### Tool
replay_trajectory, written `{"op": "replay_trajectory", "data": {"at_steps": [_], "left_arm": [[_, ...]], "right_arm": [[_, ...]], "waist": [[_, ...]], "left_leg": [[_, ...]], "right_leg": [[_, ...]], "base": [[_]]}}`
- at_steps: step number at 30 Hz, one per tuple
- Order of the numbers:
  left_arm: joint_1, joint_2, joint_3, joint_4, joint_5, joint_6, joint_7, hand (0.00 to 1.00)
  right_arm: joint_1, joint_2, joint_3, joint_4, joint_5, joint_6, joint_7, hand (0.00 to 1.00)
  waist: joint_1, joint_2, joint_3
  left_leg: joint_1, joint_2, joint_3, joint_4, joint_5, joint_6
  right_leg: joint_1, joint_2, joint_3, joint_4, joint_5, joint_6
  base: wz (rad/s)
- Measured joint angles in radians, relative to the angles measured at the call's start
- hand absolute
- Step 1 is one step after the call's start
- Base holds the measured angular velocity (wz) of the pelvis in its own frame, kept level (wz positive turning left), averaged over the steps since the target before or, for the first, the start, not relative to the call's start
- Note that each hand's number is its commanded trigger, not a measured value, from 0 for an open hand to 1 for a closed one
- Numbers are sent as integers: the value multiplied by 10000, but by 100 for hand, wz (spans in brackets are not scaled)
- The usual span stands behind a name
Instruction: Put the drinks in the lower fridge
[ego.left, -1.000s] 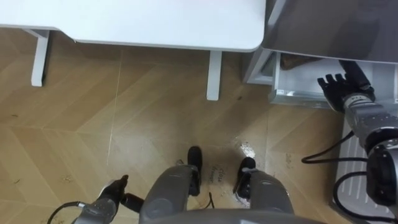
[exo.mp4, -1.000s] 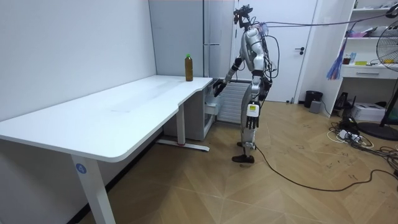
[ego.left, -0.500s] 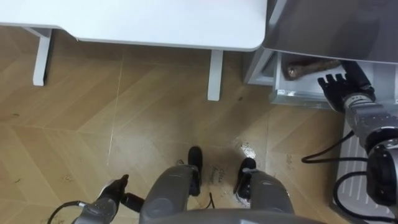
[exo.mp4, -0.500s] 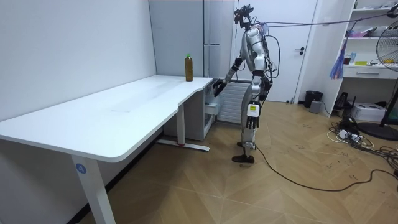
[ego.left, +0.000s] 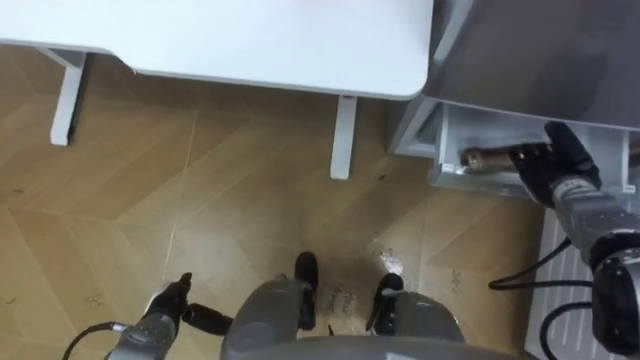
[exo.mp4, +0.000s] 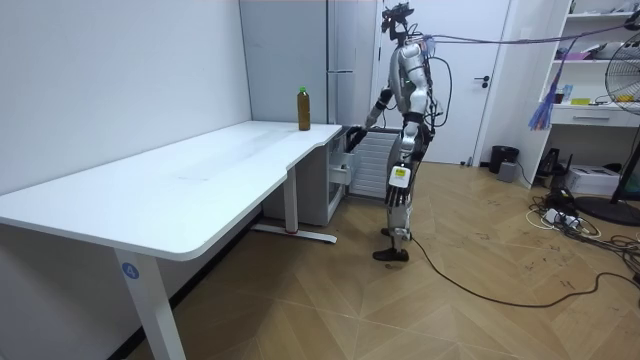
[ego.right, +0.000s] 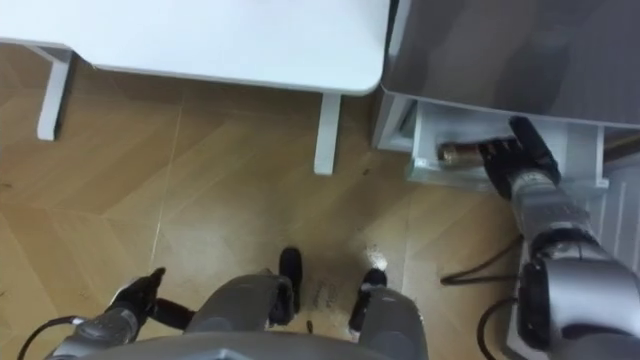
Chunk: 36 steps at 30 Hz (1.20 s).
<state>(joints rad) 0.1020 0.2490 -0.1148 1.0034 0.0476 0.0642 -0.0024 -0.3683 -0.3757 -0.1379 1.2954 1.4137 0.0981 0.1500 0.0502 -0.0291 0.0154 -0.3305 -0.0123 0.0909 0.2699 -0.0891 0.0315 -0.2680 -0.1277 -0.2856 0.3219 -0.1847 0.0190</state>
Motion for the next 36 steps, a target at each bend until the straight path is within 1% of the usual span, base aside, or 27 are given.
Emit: {"op": "replay_trajectory", "data": {"at_steps": [1, 2, 3, 4, 5, 8, 9, 13, 17, 20, 21, 22, 24, 28, 30, 33, 36], "left_arm": [[-3, 0, 12, -1, 0, -4, -1, 0], [-16, 0, 50, -2, 2, -7, -4, 0], [-28, -1, 101, -12, 15, -24, -5, 0], [-24, -5, 154, -11, 15, -35, -7, 0], [8, -4, 229, -32, 29, -34, -5, 0], [63, -10, 432, -45, 29, -32, 24, 0], [127, -12, 432, -45, 16, -32, 113, 0], [291, -51, 431, -262, 7, -40, 233, 0], [675, -58, 534, -659, 8, -70, 476, 0], [973, -69, 1003, -1020, 32, -67, 576, 0], [1176, -67, 1208, -1217, 35, -62, 619, 0], [1215, -67, 1318, -1306, 34, -52, 639, 0], [1431, -61, 1557, -1428, 32, -28, 782, 0], [1560, -59, 1552, -1526, 35, -17, 848, 0], [1653, -56, 1546, -1639, 49, 18, 850, 0], [1704, -57, 1535, -1731, 56, 31, 851, 0], [1737, -57, 1534, -1801, 52, 31, 854, 0]], "right_arm": [[57, 0, -7, -1, 0, 9, 85, 0], [174, 0, -1, -15, -63, 53, 197, 0], [353, -9, -7, -23, -85, 58, 363, 0], [446, -14, -14, -22, -86, 57, 449, 0], [657, -30, -38, -29, -90, 54, 570, 0], [979, -74, -151, -35, -92, 32, 718, 0], [1059, -75, -149, -72, -80, 27, 741, 0], [1755, -72, -143, -832, -149, -12, 737, 0], [2293, -68, -146, -1392, -207, -78, 722, 0], [2595, -69, -272, -1890, -210, -110, 725, 0], [2772, -70, -418, -2051, -238, -116, 724, 0], [2844, -72, -453, -2082, -255, -124, 723, 0], [3078, -71, -498, -2070, -641, -109, 717, 0], [3510, -69, -493, -2080, -1011, -84, 830, 0], [3936, -54, -498, -2079, -1034, -74, 866, 0], [4296, 72, -498, -2071, -1069, -55, 864, 0], [4433, 161, -494, -2025, -1335, 45, 865, 0]], "waist": [[-41, -14, 1], [-171, -44, -25], [-193, -72, -50], [-204, -80, -55], [-229, -85, -79], [-431, -65, -103], [-485, -39, -156], [-500, -6, -177], [-558, -9, -170], [-693, -40, -151], [-716, -51, -155], [-727, -66, -141], [-737, -85, -129], [-760, -104, -119], [-827, -123, -120], [-848, -136, -118], [-918, -112, -113]], "left_leg": [[101, 1, 7, -31, -3, 0], [290, 1, 4, -115, -9, 0], [495, 11, 2, -209, -35, -7], [597, 14, -1, -241, -55, -9], [828, 13, -16, -350, -60, -11], [1275, 14, -30, -509, -93, -25], [1416, 20, -19, -570, -110, -33], [1921, 17, 83, -793, -136, -67], [2435, 3, 170, -1044, -193, -102], [2703, 8, 207, -1038, -327, -118], [2815, 5, 219, -1040, -385, -126], [2904, -2, 219, -1044, -406, -125], [3109, -6, 211, -1036, -526, -130], [3194, -20, 198, -1042, -621, -137], [3209, -39, 128, -1008, -671, -139], [3255, -31, 130, -1010, -691, -147], [3292, -19, 134, -1015, -691, -147]], "right_leg": [[117, 11, -20, -75, 16, 11], [338, 35, -34, -194, 35, 29], [569, 78, -63, -345, 66, 52], [686, 96, -94, -419, 81, 59], [942, 124, -143, -580, 118, 75], [1444, 192, -154, -931, 205, 99], [1610, 225, -123, -1025, 233, 110], [2060, 253, 14, -1127, 229, 121], [2363, 260, 89, -1216, 145, 160], [2679, 284, 105, -1380, 116, 176], [2803, 285, 105, -1407, 106, 193], [2904, 286, 103, -1449, 98, 205], [3201, 300, 96, -1546, 65, 253], [3328, 296, 82, -1606, 17, 289], [3490, 303, 36, -1719, 18, 289], [3520, 310, 74, -1714, 20, 290], [3540, 318, 87, -1701, 23, 287]], "base": [[5], [0], [0], [0], [0], [-2], [-6], [-10], [-10], [-4], [0], [0], [0], [1], [9], [1], [0]]}}
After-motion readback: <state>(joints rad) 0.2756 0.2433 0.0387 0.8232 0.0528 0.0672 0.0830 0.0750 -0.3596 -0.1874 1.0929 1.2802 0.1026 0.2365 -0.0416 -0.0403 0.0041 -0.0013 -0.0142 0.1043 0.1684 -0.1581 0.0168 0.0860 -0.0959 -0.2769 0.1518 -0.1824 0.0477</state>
